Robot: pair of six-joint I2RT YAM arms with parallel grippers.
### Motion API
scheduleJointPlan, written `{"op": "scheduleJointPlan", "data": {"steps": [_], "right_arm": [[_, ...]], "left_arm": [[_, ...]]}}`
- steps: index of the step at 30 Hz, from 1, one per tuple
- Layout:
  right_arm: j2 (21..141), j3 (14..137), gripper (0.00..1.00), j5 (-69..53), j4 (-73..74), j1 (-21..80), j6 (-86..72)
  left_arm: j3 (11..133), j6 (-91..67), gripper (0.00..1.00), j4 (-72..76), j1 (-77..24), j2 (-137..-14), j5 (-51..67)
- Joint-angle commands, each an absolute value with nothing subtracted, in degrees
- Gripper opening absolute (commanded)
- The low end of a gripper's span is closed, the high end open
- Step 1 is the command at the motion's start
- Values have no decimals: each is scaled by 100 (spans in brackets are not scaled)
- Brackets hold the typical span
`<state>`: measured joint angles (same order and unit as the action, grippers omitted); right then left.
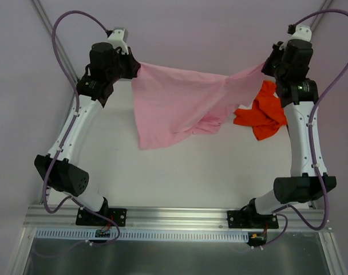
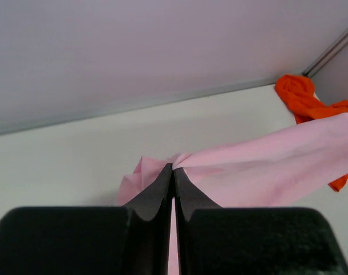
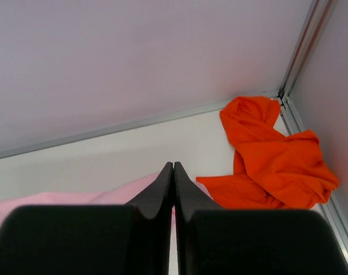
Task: Fold and stack the t-shirts
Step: Flatten out the tshirt
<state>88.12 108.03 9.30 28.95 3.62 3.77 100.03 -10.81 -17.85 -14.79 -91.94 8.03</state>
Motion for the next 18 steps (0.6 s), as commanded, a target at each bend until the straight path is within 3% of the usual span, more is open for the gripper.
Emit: {"op": "scheduleJointPlan", "data": {"steps": [1, 13, 18], "right_arm": [[8271, 11066, 1, 659, 2611, 316, 589], [7796, 10872, 1, 527, 2601, 316, 633], [7717, 10881, 1, 361, 2733, 316, 650]], "left_arm": [[10309, -185, 0, -2364, -1591, -9114, 344], [10600, 141, 0, -2311, -1591, -8578, 281], [10783, -409, 0, -2784, -1591, -8394, 229]]}}
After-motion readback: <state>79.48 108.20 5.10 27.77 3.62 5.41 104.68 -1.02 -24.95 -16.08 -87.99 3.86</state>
